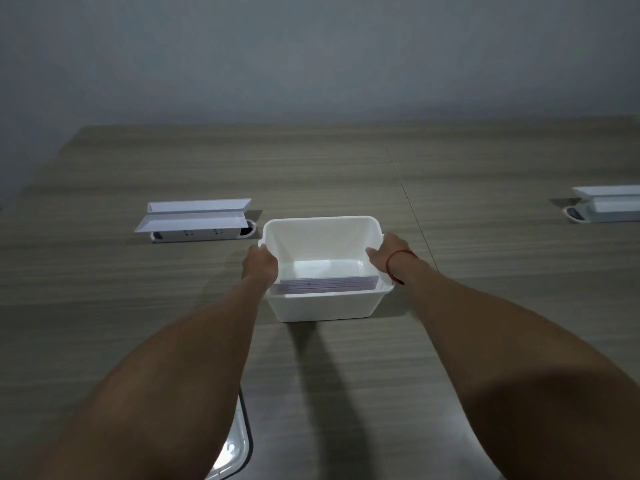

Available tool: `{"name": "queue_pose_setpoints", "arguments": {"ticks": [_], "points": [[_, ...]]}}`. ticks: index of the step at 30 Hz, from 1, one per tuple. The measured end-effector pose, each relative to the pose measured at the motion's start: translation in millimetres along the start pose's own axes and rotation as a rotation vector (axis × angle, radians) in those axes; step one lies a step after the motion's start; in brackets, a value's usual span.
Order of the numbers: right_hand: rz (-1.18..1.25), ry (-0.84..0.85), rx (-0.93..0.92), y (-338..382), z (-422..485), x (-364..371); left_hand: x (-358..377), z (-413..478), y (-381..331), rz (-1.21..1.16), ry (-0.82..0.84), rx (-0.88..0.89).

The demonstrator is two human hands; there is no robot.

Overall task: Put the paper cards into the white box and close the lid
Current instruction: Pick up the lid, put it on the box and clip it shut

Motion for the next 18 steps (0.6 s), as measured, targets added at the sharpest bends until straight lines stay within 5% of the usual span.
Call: {"name": "queue_pose_setpoints", "arguments": {"ticks": [10, 18], "points": [[-0.056, -0.038, 0.046, 13.6, -8.6, -4.1, -2.9, -7.4, 0.1, -0.016, 0.113, 0.036], [0.018, 0.111, -0.266, 129.3, -61.7, 59.0, -84.4, -14.2, 76.2, 0.009, 0.018, -0.077]]}}
Point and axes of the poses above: each hand's wrist, its own z-axis towards the middle knuckle, its own x-axis out of the palm, y = z × x, the point moved 8 cm from there along z, towards the middle knuckle, and after that the axes turned 10 degrees about z, right-handed, at the moved point
